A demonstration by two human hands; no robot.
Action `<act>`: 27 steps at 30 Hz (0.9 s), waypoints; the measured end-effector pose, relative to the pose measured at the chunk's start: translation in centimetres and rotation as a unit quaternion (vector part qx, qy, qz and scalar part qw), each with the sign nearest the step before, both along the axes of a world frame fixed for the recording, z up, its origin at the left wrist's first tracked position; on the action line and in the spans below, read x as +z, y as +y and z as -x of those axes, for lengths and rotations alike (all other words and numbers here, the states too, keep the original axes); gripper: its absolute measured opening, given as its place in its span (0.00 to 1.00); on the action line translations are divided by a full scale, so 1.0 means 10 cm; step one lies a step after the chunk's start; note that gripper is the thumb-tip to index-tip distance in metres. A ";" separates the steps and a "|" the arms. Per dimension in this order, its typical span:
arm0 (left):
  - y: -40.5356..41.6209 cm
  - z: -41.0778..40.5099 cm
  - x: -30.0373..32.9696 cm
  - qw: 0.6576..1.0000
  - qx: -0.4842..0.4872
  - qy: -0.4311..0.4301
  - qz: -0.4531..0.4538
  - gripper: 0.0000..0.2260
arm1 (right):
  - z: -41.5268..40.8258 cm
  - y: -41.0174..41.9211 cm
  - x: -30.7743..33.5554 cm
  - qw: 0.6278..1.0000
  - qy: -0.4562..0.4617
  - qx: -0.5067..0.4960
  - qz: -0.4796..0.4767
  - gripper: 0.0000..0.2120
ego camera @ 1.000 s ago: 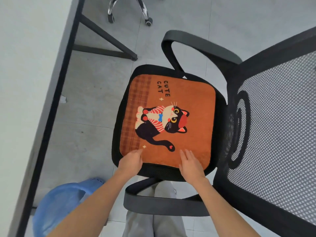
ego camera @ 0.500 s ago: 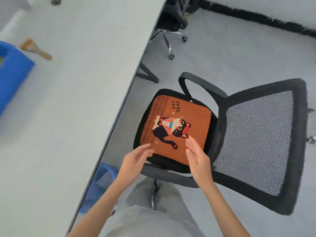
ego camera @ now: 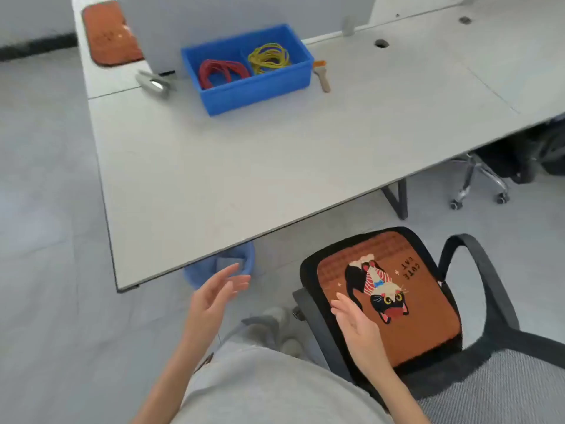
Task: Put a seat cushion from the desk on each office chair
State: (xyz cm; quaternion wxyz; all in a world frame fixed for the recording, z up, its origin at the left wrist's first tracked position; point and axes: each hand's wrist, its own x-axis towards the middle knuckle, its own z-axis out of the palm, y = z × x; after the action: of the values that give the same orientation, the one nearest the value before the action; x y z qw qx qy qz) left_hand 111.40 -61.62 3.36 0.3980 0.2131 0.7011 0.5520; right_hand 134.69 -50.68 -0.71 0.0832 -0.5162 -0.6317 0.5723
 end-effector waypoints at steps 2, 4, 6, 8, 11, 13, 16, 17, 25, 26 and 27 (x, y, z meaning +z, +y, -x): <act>-0.36 -0.13 -0.06 0.997 0.081 -0.003 0.008 0.13 | 0.14 -0.04 -0.06 0.995 -0.003 0.095 0.014 0.18; -0.77 -0.24 -0.11 0.985 0.174 -0.007 0.019 0.13 | 0.37 -0.18 -0.12 0.980 -0.012 0.195 0.023 0.17; -1.14 -0.35 -0.14 0.968 0.250 -0.015 0.028 0.11 | 0.63 -0.33 -0.13 0.958 -0.018 0.284 0.025 0.17; -1.54 -0.47 -0.18 0.942 0.333 -0.019 0.038 0.10 | 1.00 -0.55 -0.09 0.926 -0.001 0.376 0.032 0.16; -2.03 -0.59 -0.26 0.900 0.431 -0.026 0.063 0.12 | 1.65 -0.92 0.03 0.885 0.041 0.461 0.051 0.15; -2.33 -0.61 -0.32 0.866 0.495 -0.031 0.070 0.13 | 2.14 -1.23 0.11 0.856 0.070 0.511 0.048 0.16; -2.67 -0.43 -0.39 0.819 0.568 -0.053 0.065 0.12 | 2.82 -1.68 0.18 0.830 0.102 0.546 0.048 0.16; -2.81 -0.30 -0.42 0.808 0.584 -0.054 0.062 0.12 | 3.04 -1.84 0.18 0.827 0.107 0.550 0.046 0.16; -3.86 1.63 -0.18 0.839 0.539 0.010 0.071 0.10 | 4.22 -2.56 -0.05 0.860 0.053 0.507 0.035 0.15; -3.90 1.88 -0.10 0.848 0.525 0.017 0.068 0.10 | 4.30 -2.58 -0.04 0.868 0.047 0.494 0.035 0.15; -3.95 2.20 -0.03 0.858 0.509 0.020 0.063 0.11 | 4.43 -2.59 -0.03 0.876 0.041 0.480 0.036 0.15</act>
State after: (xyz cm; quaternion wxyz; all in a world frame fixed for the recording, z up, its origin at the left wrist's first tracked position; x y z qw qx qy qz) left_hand 89.41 -101.10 3.08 0.0598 -0.1885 0.7526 0.6281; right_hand 90.39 -76.59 -1.01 -0.1942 -0.1287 -0.7769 0.5849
